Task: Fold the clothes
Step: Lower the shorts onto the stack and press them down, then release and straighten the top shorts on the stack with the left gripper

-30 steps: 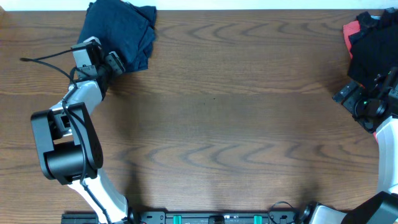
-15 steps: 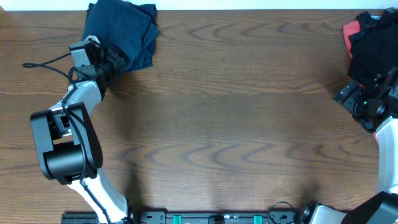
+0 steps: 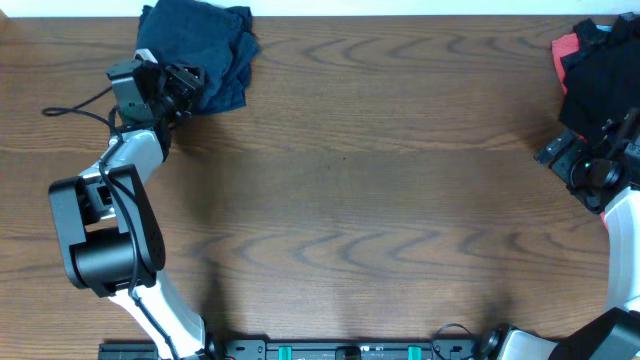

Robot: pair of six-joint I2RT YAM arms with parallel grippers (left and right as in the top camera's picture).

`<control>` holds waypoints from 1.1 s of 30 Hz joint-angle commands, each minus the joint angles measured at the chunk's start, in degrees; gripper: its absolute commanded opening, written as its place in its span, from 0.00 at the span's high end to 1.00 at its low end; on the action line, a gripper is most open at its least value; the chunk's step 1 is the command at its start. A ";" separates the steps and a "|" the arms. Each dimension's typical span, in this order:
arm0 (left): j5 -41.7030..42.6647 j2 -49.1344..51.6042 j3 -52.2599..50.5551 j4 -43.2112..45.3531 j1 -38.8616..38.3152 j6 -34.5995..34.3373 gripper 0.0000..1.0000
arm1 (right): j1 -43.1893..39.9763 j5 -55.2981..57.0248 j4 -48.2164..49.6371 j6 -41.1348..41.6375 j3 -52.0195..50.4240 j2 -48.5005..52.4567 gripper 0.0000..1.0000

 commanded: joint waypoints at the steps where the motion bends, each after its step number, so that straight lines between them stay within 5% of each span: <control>1: 1.88 0.63 0.57 -1.70 -1.33 -1.55 0.55 | -0.39 0.39 -0.02 -0.92 0.66 0.28 0.01; 19: 14.08 -3.23 0.57 -1.60 -4.20 -1.57 0.53 | -0.37 0.39 -0.02 -0.92 0.66 0.28 0.01; 27: 14.03 -10.32 0.57 -10.21 -4.22 1.09 0.30 | -0.37 0.37 -0.02 -0.92 0.66 0.28 0.01; 33: 13.64 -13.66 0.57 -16.06 -4.22 2.69 0.29 | -0.37 0.39 -0.02 -0.92 0.66 0.28 0.01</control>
